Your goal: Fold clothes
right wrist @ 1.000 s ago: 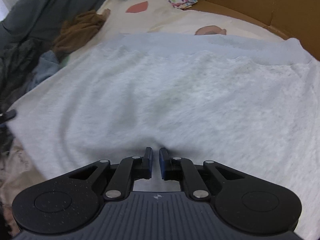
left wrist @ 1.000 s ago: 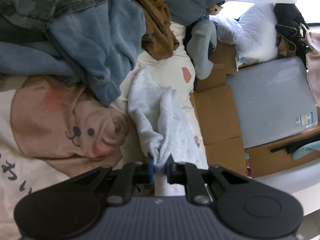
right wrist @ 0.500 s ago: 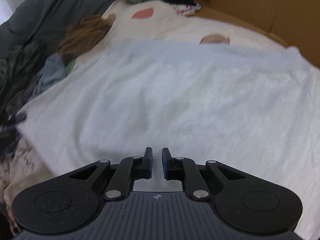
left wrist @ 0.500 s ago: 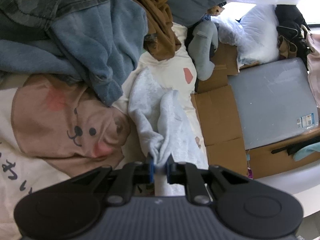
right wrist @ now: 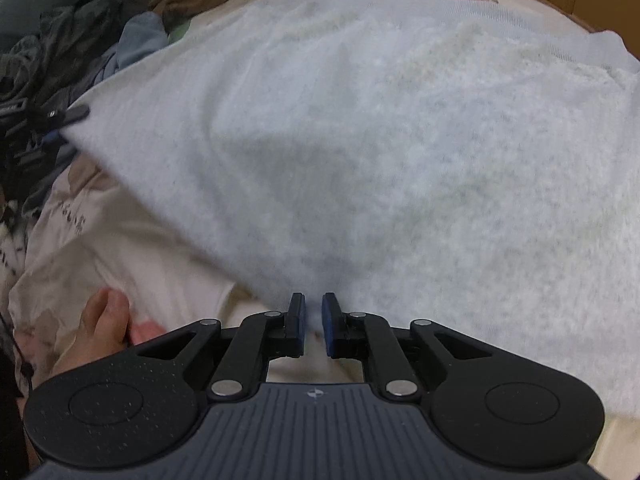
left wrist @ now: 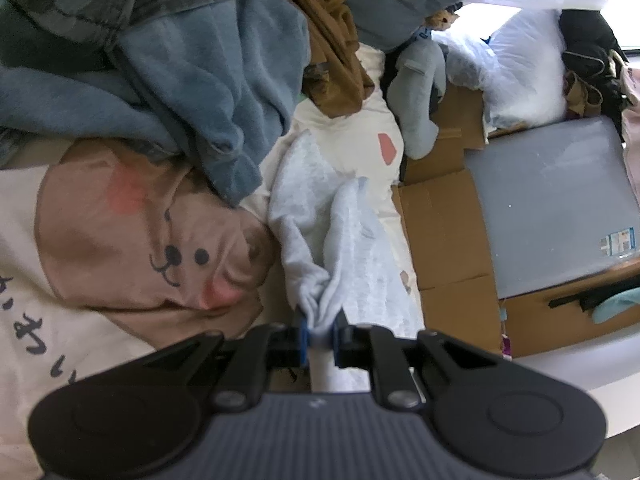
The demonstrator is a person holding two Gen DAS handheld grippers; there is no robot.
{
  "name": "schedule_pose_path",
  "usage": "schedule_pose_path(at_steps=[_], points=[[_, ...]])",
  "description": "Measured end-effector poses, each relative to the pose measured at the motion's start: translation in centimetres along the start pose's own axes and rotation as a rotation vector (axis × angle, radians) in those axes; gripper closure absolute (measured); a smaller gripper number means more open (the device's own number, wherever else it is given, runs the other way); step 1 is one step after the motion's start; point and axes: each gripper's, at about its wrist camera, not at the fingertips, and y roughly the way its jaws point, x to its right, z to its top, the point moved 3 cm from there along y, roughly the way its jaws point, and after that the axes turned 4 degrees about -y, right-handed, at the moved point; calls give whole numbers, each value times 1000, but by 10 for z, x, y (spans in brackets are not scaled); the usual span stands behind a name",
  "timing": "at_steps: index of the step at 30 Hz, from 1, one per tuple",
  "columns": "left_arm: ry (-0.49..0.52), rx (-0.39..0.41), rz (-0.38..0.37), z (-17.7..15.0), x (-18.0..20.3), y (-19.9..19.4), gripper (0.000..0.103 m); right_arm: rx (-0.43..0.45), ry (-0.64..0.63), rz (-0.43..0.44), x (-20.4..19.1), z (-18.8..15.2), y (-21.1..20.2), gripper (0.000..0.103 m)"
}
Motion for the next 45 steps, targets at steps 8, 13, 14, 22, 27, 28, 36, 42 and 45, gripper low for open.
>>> schedule_pose_path(at_steps=[8, 13, 14, 22, 27, 28, 36, 42, 45], points=[[-6, 5, 4, 0, -1, 0, 92, 103, 40, -62, 14, 28, -25, 90], [-7, 3, 10, 0, -3, 1, 92, 112, 49, -114, 24, 49, -13, 90], [-10, 3, 13, 0, -4, 1, 92, 112, 36, -126, 26, 52, -11, 90], [-13, 1, 22, 0, -5, 3, 92, 117, 63, -166, 40, 90, 13, 91], [-7, -3, 26, 1, -7, 3, 92, 141, 77, -202, 50, 107, 20, 90], [-7, -4, 26, 2, -7, 3, 92, 145, 86, -201, 53, 111, 21, 90], [-10, -5, 27, 1, -9, 3, 92, 180, 151, -240, 78, 147, 37, 90], [-11, -10, 27, 2, -10, 3, 92, 217, 203, -270, 96, 167, 46, 91], [-15, -12, 28, 1, -11, 4, 92, 228, 245, -263, 107, 175, 53, 91]])
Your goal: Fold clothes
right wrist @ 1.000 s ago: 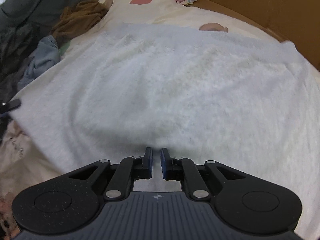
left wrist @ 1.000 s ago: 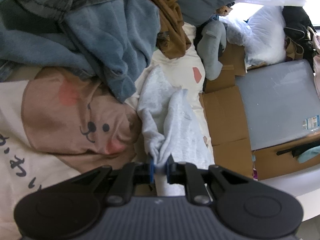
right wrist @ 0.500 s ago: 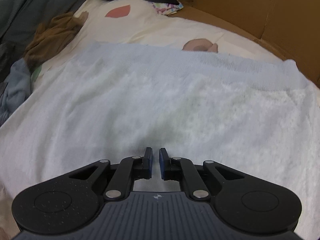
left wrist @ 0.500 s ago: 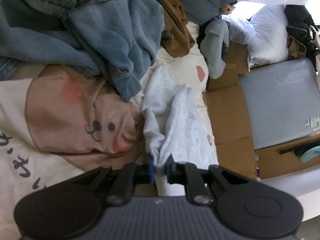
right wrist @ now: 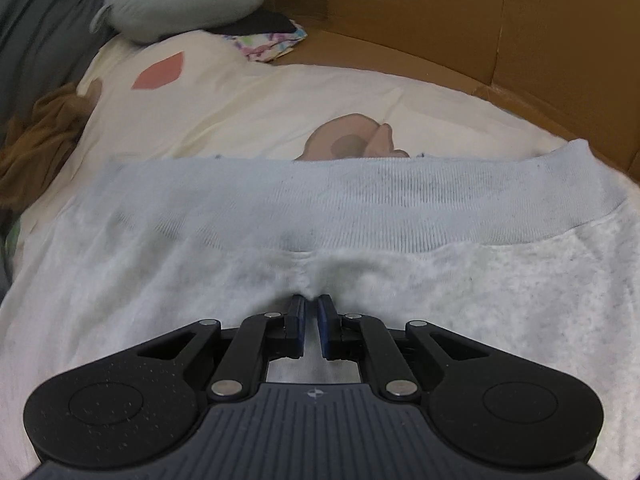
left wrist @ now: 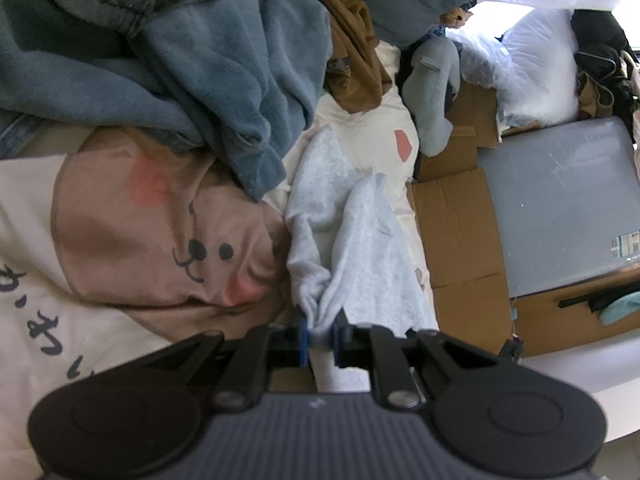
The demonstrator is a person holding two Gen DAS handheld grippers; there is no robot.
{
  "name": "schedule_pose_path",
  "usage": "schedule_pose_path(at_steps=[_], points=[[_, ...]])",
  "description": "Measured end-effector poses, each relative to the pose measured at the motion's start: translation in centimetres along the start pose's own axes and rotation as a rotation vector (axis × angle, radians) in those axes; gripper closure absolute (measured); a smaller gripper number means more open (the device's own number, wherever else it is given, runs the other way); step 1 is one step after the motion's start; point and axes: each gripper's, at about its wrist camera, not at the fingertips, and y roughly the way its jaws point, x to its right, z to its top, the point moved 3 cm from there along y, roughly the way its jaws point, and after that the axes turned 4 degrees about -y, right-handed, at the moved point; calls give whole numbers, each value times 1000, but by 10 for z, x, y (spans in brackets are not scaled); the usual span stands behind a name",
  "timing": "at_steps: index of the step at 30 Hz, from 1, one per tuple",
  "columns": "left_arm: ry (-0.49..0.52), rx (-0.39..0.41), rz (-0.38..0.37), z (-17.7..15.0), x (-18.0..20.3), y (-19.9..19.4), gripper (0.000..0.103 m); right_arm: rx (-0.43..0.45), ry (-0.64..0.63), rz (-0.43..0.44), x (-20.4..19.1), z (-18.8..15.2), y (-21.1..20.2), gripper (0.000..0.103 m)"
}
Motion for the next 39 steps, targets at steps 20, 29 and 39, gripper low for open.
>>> schedule_pose_path(at_steps=[20, 29, 39], points=[[-37, -8, -33, 6, 24, -1, 92, 0, -46, 59, -12, 28, -31, 87], [1, -27, -30, 7, 53, 0, 92, 36, -124, 170, -54, -3, -81, 56], [-3, -47, -17, 11, 57, 3, 92, 29, -362, 335, -141, -48, -108, 51]])
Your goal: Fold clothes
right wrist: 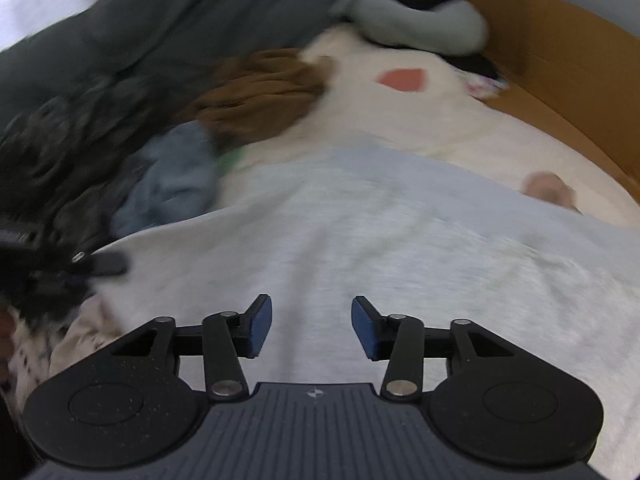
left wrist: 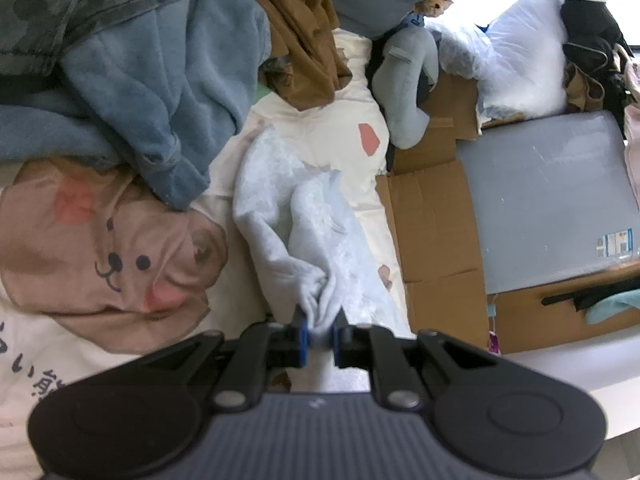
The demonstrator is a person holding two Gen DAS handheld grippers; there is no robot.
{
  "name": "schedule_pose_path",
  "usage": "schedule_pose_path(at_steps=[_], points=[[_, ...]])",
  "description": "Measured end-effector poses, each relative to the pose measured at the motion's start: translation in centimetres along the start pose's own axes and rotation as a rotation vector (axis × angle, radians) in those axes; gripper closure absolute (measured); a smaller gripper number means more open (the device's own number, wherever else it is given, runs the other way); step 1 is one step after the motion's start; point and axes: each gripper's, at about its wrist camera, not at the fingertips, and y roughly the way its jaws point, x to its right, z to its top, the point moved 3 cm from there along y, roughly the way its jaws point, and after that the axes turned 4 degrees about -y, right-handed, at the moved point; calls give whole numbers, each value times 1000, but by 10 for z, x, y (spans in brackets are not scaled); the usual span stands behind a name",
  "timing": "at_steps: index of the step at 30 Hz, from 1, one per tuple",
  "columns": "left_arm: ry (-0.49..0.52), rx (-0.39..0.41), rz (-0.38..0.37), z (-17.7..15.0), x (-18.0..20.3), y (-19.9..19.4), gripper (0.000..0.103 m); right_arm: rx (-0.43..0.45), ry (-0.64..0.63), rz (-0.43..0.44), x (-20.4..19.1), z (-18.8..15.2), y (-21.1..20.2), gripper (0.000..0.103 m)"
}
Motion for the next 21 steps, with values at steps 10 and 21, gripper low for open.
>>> schedule_pose_path(at_steps=[10, 21], points=[[-39, -15, -33, 3, -3, 1, 92, -15, -148, 114, -73, 1, 5, 47], [-61, -30, -77, 2, -3, 1, 92, -7, -329, 67, -121, 2, 25, 37]])
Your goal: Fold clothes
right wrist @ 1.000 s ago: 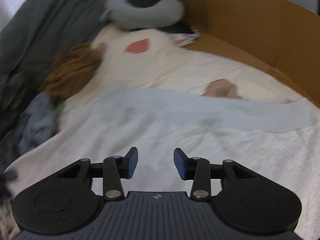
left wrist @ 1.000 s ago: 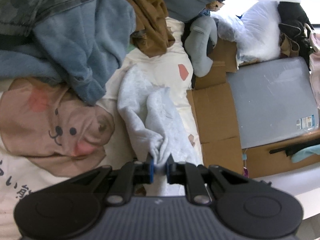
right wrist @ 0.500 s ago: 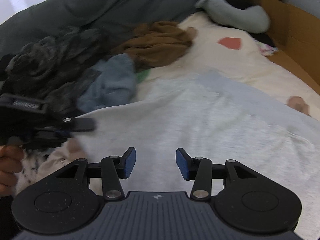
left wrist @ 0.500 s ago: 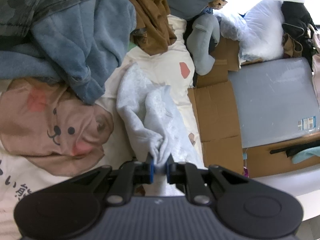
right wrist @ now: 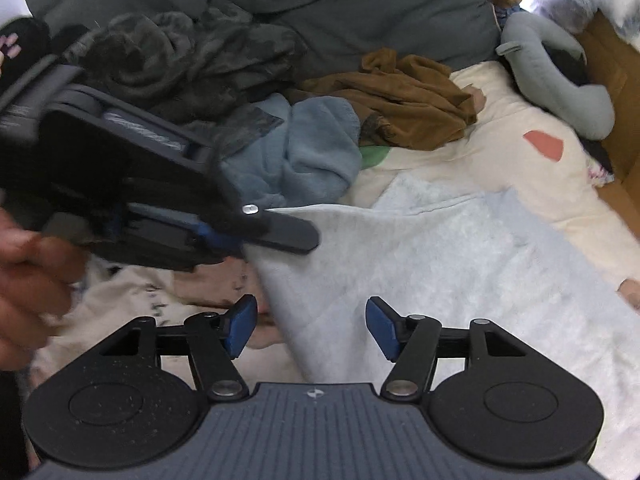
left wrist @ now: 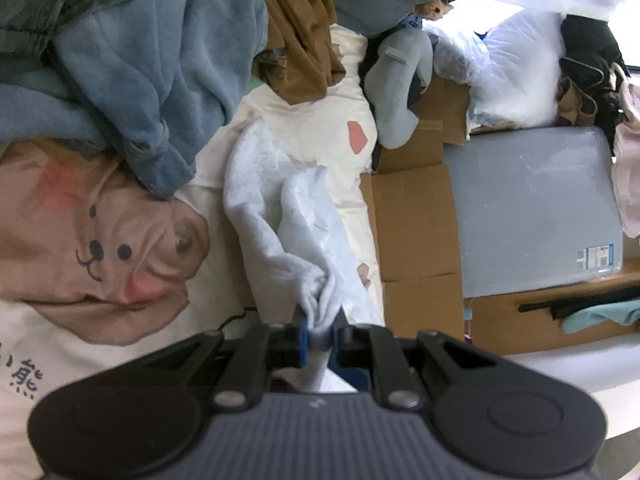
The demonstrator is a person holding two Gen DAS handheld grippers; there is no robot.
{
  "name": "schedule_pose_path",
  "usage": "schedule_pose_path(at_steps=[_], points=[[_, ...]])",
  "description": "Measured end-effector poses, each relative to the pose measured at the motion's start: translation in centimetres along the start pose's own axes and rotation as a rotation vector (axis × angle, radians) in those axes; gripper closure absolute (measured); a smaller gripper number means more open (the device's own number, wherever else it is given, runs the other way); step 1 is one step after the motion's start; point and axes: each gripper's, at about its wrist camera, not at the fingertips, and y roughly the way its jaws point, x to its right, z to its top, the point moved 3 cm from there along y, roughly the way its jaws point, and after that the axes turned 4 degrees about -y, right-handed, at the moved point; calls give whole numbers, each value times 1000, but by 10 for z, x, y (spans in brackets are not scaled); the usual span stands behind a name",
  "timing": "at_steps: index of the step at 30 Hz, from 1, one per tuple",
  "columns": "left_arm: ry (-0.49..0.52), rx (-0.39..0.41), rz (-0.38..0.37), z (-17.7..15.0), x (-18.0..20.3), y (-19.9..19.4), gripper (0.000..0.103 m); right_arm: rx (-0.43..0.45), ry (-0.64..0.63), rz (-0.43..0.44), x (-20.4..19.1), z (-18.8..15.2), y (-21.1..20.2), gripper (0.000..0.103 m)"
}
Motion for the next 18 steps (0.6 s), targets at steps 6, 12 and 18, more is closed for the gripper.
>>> schedule_pose_path(at_steps=[6, 12, 18], points=[[-7, -10, -9, -1, 3, 2, 92, -14, -51, -80, -6, 0, 20, 38], [40, -30, -21, -1, 15, 5, 91, -11, -92, -172, -15, 2, 30, 77], [92, -9, -57, 11, 21, -6, 73, 16, -44, -181, 6, 4, 25, 95]])
